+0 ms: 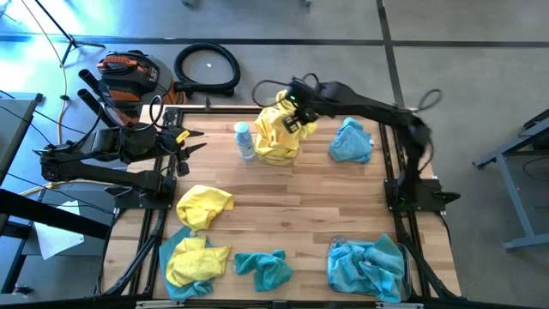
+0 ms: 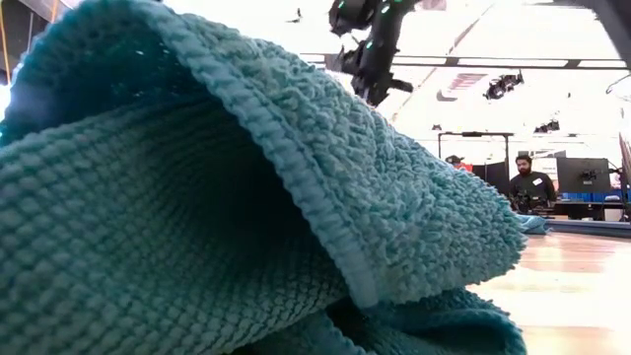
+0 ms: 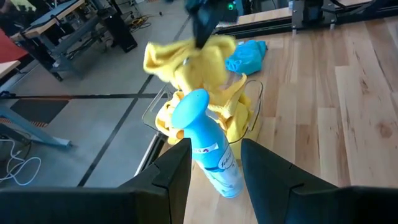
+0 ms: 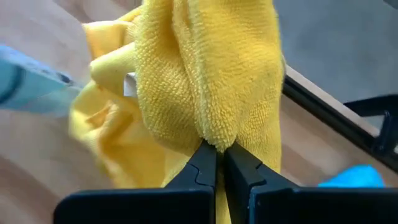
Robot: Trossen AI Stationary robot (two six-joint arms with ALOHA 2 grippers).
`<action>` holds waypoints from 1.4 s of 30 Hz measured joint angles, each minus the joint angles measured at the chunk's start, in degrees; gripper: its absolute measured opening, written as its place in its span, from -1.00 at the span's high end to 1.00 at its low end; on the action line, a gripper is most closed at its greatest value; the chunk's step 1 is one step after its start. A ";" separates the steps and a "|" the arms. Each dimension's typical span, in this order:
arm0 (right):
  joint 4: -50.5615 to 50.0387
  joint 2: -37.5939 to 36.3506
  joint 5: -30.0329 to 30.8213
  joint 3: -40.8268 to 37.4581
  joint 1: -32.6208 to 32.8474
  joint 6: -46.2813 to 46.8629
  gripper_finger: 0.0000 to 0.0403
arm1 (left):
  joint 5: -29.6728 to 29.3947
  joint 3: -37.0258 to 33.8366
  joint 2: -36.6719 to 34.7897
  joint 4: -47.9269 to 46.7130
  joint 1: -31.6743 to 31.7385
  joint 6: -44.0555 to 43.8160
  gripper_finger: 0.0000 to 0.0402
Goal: Sort microfiber towel by color & place in baskets
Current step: Put the yellow towel into the top transparent bin
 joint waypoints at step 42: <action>-12.94 27.51 -8.86 27.21 -2.23 -5.06 0.21 | 0.42 -0.02 0.00 -2.60 0.00 -4.67 0.36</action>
